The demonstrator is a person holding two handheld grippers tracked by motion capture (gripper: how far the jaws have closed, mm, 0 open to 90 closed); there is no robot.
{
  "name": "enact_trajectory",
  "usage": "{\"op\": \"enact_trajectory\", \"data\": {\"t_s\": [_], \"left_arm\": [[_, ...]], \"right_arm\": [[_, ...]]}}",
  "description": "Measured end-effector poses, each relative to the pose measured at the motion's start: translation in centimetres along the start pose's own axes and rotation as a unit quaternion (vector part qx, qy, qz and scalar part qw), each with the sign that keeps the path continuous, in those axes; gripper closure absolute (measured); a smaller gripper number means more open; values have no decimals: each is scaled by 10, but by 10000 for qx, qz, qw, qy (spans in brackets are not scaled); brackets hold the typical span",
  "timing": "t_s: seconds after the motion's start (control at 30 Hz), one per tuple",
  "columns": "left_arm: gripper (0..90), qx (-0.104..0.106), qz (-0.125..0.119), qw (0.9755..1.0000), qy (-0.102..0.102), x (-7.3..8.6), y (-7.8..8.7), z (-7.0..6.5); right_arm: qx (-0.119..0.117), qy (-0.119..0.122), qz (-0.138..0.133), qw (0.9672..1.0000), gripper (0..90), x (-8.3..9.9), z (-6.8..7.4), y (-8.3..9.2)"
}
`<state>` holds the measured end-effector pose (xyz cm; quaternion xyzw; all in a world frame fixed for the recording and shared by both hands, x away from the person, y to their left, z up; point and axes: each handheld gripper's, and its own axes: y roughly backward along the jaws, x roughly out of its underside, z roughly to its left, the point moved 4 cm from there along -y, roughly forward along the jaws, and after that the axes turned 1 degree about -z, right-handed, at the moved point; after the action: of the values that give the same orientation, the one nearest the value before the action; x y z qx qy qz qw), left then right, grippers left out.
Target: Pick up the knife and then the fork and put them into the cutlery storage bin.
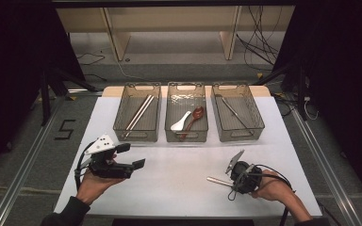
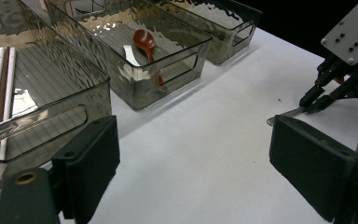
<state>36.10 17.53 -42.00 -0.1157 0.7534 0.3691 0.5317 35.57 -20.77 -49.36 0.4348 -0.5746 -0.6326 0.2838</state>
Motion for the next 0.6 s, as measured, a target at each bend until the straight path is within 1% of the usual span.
{"op": "enact_trajectory", "data": {"t_s": [0.1,0.2,0.27,0.33,0.37,0.4,0.6], "left_arm": [[155,-7,0,10000,-4,0,0,0],[154,-4,-1,10000,19,0,0,0],[155,-5,3,10000,5,0,0,0],[155,-4,-11,10000,16,0,0,0],[155,-4,5,10000,0,0,0,0],[154,-8,-10,10000,14,0,0,0],[155,-6,6,10000,10,0,0,0]], "right_arm": [[-17,-24,16,10000,807,-1,0,0],[-22,24,54,10000,818,-2,0,-1],[-23,107,57,9999,839,-2,1,-1],[-29,118,75,9999,841,-2,1,-1],[-25,93,103,9999,841,-2,1,0],[-7,121,132,9998,842,-3,1,0],[-52,85,87,9999,844,-3,0,0]]}}
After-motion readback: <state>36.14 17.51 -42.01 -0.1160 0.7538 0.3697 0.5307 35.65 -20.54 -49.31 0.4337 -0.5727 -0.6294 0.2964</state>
